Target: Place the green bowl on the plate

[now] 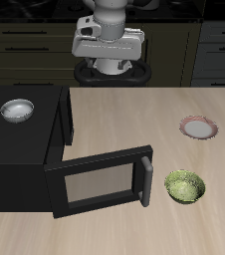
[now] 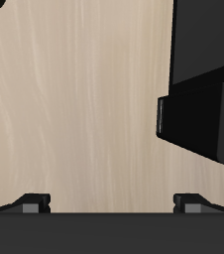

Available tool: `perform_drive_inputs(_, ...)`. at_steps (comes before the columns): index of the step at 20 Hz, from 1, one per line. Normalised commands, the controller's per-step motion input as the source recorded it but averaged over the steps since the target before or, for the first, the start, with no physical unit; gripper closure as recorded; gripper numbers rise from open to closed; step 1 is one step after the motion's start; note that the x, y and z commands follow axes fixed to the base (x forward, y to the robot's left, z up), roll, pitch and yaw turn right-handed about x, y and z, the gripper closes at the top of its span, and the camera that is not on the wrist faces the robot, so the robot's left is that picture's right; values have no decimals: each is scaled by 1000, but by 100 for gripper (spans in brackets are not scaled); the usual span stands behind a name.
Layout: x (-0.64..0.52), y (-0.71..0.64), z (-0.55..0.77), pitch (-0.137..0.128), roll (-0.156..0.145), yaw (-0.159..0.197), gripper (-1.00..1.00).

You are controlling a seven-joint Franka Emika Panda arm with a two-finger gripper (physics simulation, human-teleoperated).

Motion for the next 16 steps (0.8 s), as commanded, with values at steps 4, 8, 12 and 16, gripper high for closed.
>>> perform_drive_inputs(4,298,72,89,6,39,-47,-100)
perform_drive_inputs(8,426,115,87,-2,27,-11,-100)
perform_drive_inputs(12,316,82,-12,28,25,17,-100)
perform_drive_inputs(16,320,65,15,13,-4,2,-100)
